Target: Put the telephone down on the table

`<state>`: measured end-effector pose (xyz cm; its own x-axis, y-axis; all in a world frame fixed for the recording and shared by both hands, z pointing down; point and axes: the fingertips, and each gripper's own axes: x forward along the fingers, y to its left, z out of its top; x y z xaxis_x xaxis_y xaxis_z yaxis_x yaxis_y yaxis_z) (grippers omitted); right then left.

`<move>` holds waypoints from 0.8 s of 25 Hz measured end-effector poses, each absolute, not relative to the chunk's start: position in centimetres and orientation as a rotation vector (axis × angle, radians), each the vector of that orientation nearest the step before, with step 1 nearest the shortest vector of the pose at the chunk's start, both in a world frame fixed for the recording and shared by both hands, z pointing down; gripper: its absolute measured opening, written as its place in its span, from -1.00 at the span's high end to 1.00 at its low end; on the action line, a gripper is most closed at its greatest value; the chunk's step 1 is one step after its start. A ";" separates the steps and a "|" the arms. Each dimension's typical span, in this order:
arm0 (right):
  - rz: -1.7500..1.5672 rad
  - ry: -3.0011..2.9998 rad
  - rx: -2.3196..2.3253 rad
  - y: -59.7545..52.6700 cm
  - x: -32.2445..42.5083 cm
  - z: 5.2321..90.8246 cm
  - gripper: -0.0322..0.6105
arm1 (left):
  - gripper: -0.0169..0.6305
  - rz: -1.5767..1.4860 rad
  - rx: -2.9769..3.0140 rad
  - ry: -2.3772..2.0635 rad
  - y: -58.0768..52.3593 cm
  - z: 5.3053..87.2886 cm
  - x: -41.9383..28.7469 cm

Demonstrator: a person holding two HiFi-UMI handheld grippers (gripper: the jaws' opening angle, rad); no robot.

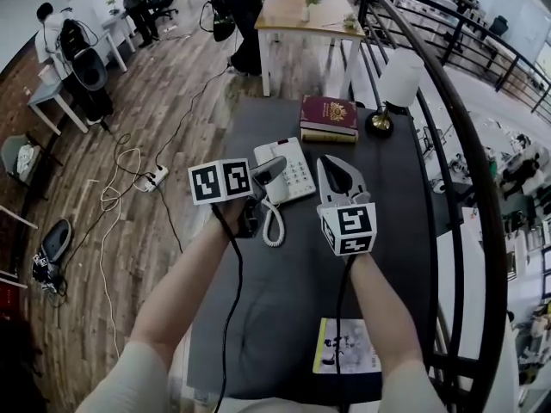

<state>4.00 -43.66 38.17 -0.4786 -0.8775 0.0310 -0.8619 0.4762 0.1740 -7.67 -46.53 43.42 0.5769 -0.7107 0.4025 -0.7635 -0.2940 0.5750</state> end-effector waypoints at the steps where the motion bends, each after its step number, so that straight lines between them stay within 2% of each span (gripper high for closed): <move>1: -0.213 -2.616 1.538 -42.7 3.9 36.9 0.89 | -0.50 0.009 2.057 -1.142 -45.7 41.7 -7.5; 5: -0.247 -2.673 1.540 -38.3 4.1 31.7 0.89 | -0.47 -0.115 2.159 -1.159 -41.7 35.6 -7.2; 8: -0.275 -2.708 1.548 -34.7 4.5 28.0 0.89 | -0.31 -0.097 2.280 -1.257 -38.2 32.4 -7.3; 11: -0.286 -2.757 1.541 -30.9 4.9 24.6 0.89 | -0.25 -0.125 2.354 -1.308 -34.4 29.4 -7.2; 14: -0.374 -2.767 1.518 -27.3 5.2 21.7 0.89 | 0.40 -0.126 2.437 -1.371 -30.5 26.5 -6.7; 20: -0.532 -2.782 1.465 -18.9 4.8 18.5 0.89 | 0.50 -0.174 2.544 -1.409 -22.9 22.7 -6.1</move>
<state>4.81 -18.90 18.53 -0.5770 -0.7932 -0.1945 -0.8090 0.5226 0.2690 -6.12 -22.95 22.66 0.5312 -0.8473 0.0063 -0.8203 -0.5124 0.2541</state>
